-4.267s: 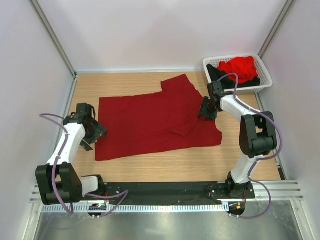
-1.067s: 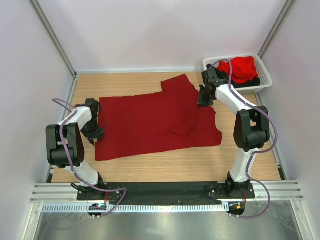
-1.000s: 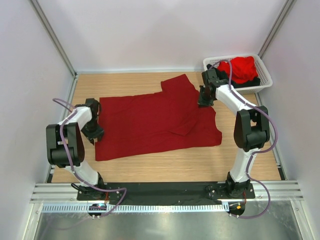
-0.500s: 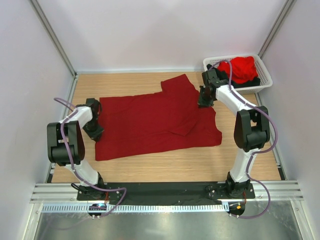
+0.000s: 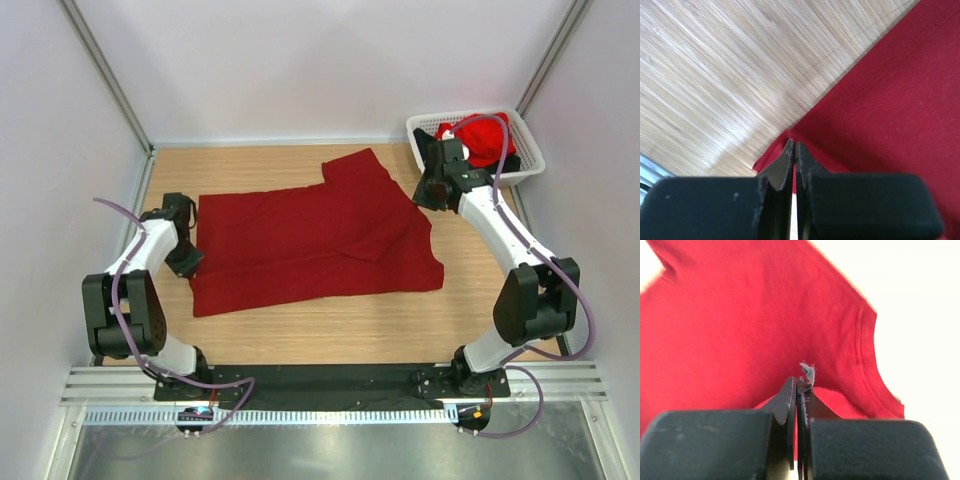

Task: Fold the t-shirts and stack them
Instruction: Fold the tshirt

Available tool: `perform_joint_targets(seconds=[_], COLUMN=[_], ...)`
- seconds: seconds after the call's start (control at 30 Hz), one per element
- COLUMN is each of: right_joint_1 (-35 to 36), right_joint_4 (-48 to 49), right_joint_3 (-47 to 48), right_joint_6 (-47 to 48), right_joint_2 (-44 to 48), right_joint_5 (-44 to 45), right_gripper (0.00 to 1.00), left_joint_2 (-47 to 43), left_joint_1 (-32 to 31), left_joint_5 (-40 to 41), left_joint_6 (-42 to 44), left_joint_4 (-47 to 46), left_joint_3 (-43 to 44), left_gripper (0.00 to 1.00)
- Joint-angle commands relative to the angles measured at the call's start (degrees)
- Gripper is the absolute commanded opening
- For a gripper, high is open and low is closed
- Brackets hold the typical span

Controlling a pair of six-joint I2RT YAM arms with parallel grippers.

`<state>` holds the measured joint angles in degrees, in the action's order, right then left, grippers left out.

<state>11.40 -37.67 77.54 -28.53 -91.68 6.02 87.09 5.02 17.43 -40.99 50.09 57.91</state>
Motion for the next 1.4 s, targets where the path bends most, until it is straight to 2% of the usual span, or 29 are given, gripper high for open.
perform_joint_targets(seconds=[0.0,0.6,1.07,1.37], right_joint_1=[-0.6,-2.7,-2.7,-2.8], right_joint_4=[3.7,2.5,1.3,-0.1], right_joint_3=[1.0,3.6,8.3,10.9], right_joint_6=[-2.4,-1.5,-1.3,-0.4], right_joint_2=[1.9,-5.4,-10.6,-13.9], right_joint_5=[3.0,-0.9,-1.5,-0.9], right_gripper=[0.01,0.01,0.01,0.01], left_joint_2=[-1.7,8.6,18.8,22.2], left_joint_1=[0.3,0.0,-1.1,-1.4], left_joint_5=[0.6,-2.6,-2.0,-0.4], left_joint_6=[0.7,2.5,4.5,4.9], left_joint_4=[1.0,1.1,2.5,4.1], left_joint_3=[0.2,11.1,20.5,24.4], left_gripper=[0.0,0.0,0.0,0.0])
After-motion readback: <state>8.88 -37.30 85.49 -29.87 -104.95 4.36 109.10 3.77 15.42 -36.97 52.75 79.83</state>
